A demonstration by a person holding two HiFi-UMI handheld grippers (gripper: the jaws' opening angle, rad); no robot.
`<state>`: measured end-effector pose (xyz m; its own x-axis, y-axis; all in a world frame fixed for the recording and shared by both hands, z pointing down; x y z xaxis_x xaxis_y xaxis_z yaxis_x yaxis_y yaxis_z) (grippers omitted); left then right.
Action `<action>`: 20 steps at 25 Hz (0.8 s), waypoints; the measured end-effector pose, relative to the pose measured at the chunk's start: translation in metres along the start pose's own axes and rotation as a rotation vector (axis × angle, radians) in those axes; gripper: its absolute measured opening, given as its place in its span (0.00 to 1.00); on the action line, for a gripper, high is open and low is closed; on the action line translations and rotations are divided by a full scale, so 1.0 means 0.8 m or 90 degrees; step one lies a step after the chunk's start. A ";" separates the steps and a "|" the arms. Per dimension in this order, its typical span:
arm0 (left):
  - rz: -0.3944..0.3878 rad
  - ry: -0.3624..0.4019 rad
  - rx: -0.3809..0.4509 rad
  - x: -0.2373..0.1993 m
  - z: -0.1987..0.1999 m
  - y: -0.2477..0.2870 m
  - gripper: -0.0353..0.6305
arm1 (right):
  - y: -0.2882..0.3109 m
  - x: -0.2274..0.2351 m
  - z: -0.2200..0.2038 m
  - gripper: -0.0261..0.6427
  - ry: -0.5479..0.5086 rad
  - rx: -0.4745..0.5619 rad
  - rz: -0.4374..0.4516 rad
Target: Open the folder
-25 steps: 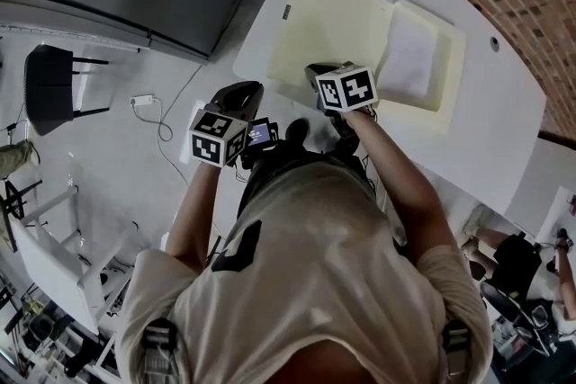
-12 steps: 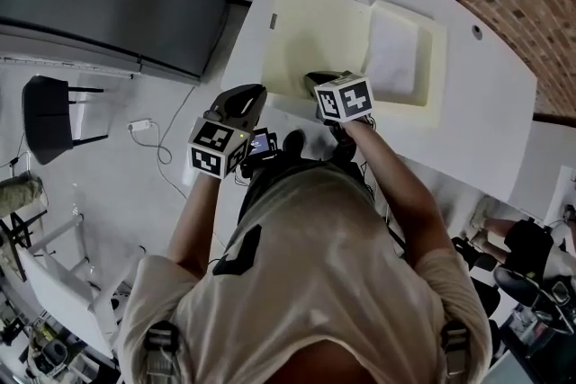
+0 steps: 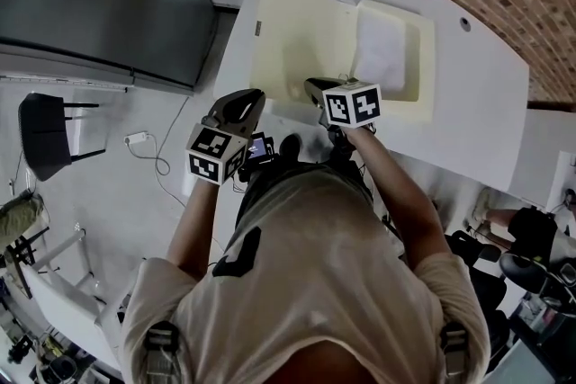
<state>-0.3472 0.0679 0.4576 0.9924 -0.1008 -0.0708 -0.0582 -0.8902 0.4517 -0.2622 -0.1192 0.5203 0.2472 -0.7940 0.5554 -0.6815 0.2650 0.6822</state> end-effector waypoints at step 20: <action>-0.073 0.036 0.007 0.030 0.013 0.011 0.06 | -0.095 -0.054 -0.014 0.05 0.081 0.123 0.186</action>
<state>-0.3251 0.0529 0.4505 0.9971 0.0273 -0.0717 0.0559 -0.8992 0.4339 -0.2131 -0.0989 0.4499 0.0984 -0.6231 0.7759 -0.8506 0.3520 0.3906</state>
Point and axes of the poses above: the fingertips, and each gripper's own axes: y forward along the fingers, x to its right, z out of its top, the point moved 8 cm from there along -y, backward along the fingers, and after that the axes turned 10 degrees about y, right-handed, at the moved point
